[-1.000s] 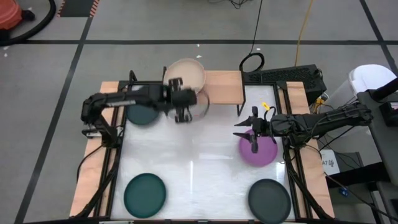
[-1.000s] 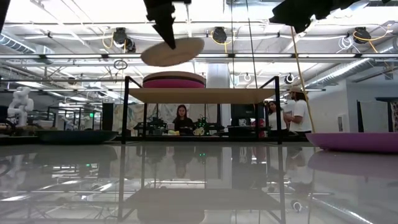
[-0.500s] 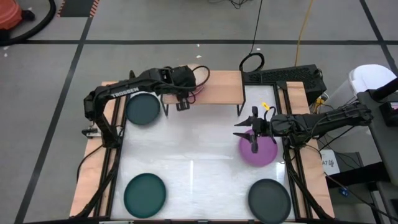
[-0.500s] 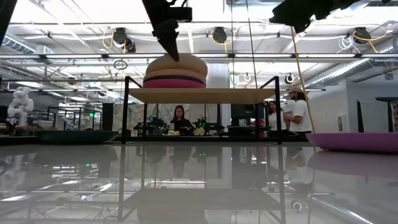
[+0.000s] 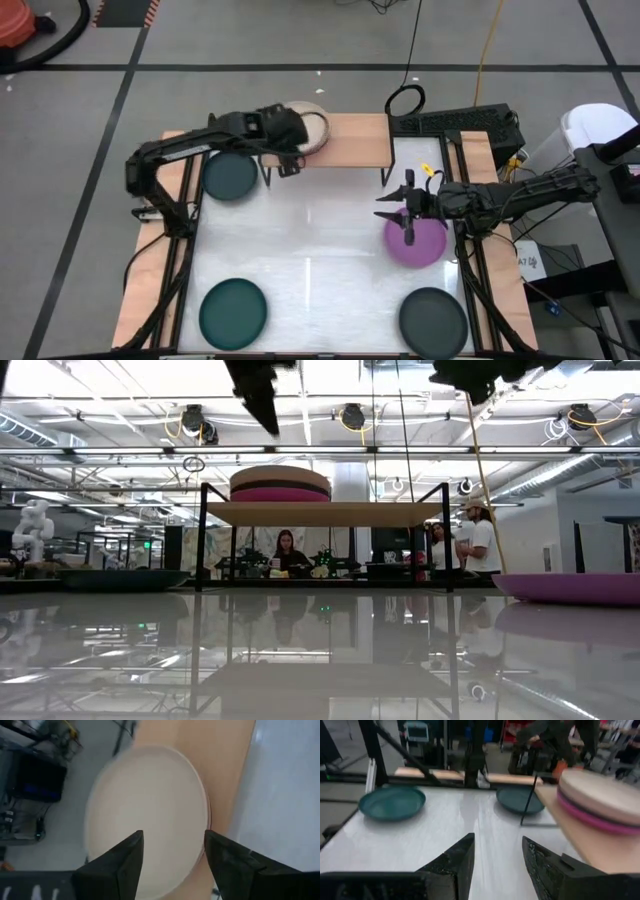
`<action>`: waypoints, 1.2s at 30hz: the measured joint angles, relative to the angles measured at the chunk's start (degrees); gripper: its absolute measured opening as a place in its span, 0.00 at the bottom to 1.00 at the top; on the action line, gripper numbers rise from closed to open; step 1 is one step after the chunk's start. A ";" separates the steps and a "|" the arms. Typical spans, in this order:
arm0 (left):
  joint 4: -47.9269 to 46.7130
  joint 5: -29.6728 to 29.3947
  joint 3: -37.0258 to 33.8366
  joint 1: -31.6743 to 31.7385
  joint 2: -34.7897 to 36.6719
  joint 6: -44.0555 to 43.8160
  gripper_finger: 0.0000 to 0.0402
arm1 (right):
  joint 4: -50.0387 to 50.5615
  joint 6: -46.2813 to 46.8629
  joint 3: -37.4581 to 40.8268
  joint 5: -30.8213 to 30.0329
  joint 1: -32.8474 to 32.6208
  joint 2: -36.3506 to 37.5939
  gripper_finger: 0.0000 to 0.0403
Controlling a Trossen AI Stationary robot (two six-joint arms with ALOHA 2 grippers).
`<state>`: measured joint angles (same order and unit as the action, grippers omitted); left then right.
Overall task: Place and stack plates onto a shelf
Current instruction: Stack the gray plate on top of the light brown plate on the shelf, then put the violet plate on the shelf
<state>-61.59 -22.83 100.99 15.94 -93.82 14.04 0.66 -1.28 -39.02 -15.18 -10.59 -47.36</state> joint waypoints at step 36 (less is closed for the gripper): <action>85.72 1.72 -60.96 -22.82 31.21 -13.80 0.54 | 54.55 39.91 -22.14 5.99 -14.40 -34.00 0.37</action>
<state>24.13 -21.11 40.03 -6.88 -62.61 0.24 55.22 38.63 -61.16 -9.19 -24.99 -81.37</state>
